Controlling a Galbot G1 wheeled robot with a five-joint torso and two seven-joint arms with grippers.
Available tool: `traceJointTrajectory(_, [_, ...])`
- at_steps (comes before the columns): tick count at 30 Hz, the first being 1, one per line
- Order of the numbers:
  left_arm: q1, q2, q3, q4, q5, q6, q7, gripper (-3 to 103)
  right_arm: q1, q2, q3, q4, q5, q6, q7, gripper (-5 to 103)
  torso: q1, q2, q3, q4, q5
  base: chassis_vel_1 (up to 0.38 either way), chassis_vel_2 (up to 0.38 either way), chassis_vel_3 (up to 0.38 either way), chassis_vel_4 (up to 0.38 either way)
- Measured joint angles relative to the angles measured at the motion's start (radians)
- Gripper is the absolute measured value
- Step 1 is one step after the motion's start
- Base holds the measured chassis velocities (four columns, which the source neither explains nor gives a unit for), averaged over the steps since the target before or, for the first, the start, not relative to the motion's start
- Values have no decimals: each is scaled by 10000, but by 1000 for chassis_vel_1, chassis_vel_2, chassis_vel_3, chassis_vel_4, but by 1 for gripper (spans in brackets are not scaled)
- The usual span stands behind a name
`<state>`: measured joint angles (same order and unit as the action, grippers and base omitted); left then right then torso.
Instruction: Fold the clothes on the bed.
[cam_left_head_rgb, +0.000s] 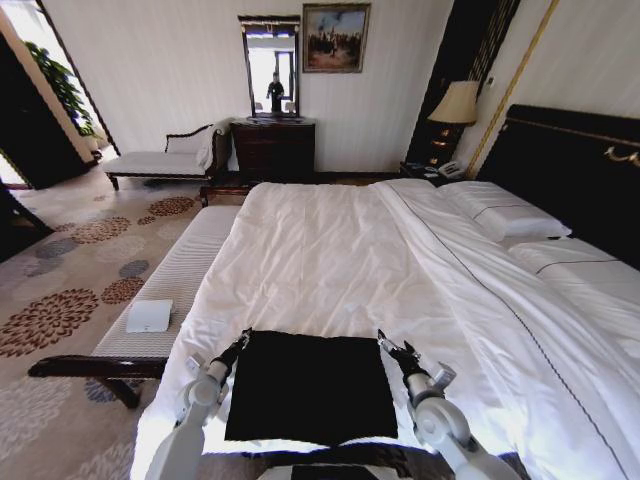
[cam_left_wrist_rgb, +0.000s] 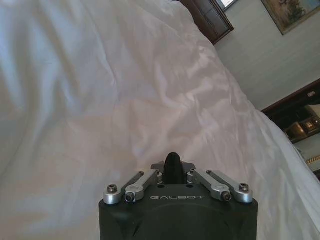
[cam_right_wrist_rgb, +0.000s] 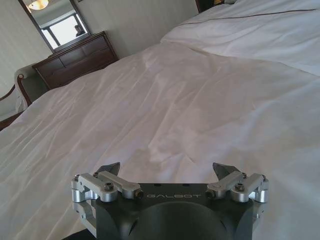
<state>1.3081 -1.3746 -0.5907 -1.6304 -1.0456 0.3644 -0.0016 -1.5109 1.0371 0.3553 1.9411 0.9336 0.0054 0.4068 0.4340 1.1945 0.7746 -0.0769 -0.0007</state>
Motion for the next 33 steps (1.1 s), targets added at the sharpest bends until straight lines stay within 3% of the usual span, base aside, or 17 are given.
traceJointTrajectory(1, [0, 0, 0, 0, 0, 0, 0, 23, 0, 0, 0, 0, 0, 0, 0, 100, 0, 0, 0, 0, 0, 0, 0, 0, 0])
traceJointTrajectory(5, [9, 43, -40, -14, -8, -3, -109, 3, -63, 19, 15, -9, -38, 0, 30, 100, 0, 0, 0, 0, 0, 0, 0, 0, 0])
traceJointTrajectory(16, [20, 145, -241, -424, -314, -38, -247, 0, 298, -135, 58, -474, 143, 20, -58, 100, 0, 0, 0, -1, 0, 0, 0, 0, 0])
traceJointTrajectory(24, [121, 293, -392, -824, -471, -62, -356, 0, 1197, -453, -110, -2053, 1090, 319, -1978, 100, 0, 1, 0, 2, 0, 0, 0, 0, 0])
traceJointTrajectory(30, [192, 272, -513, -904, -467, -116, -374, 0, 1232, -491, -167, -2425, 1536, -127, -3123, 100, 0, 0, 0, 0, 0, 0, 0, 0, 0])
traceJointTrajectory(33, [184, 282, -586, -903, -479, -136, -383, 0, 1212, -486, -244, -2634, 1505, 9, -3742, 100, 0, 1, 0, -1, -1, 0, 0, 0, 0])
